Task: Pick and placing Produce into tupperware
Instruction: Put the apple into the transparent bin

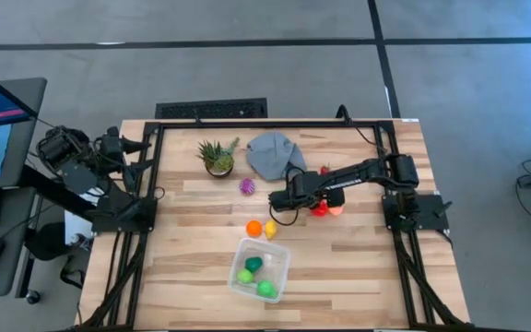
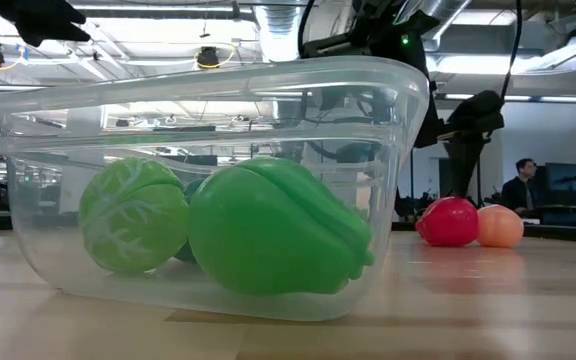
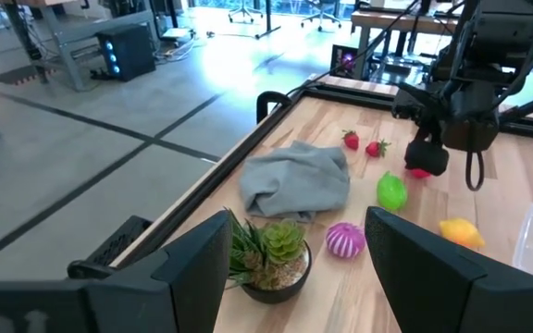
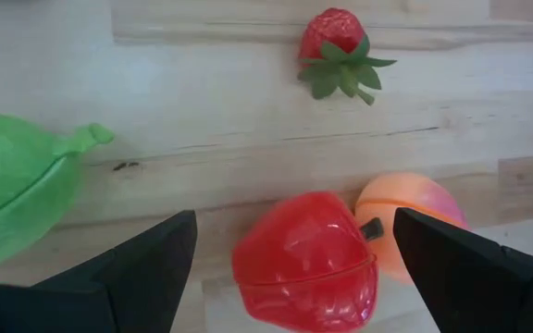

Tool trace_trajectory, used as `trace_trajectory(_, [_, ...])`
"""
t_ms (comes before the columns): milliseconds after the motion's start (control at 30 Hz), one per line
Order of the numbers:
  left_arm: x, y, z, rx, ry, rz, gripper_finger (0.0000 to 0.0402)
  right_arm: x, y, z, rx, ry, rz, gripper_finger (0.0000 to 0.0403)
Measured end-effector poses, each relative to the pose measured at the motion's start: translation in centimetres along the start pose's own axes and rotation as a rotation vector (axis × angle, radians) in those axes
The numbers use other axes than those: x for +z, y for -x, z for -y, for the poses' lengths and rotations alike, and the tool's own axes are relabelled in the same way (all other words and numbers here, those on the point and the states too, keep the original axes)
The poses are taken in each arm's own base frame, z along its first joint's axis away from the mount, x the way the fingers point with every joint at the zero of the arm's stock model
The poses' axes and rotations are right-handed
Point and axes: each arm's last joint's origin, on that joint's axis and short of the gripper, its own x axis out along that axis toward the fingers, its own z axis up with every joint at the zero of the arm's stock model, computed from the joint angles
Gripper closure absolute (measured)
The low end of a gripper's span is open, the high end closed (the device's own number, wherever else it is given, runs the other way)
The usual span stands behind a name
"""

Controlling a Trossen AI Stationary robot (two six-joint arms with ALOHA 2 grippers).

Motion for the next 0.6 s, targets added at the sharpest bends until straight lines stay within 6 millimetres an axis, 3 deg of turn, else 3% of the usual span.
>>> trace_trajectory(133, [0.0,0.0,0.0,-0.001,0.01,0.001,0.0161,0.0,-0.1,0.0,0.001,0.026,-0.001,0.0014])
trace_trajectory(300, [0.1,0.0,0.1,-0.008,0.025,0.002,0.0161,-0.7,-1.6,0.1,0.014,0.029,-0.062,0.0014])
trace_trajectory(600, [0.2,0.0,0.1,0.001,0.034,0.016,0.0161,-1.8,-1.4,0.2,0.02,0.035,-0.043,0.0014])
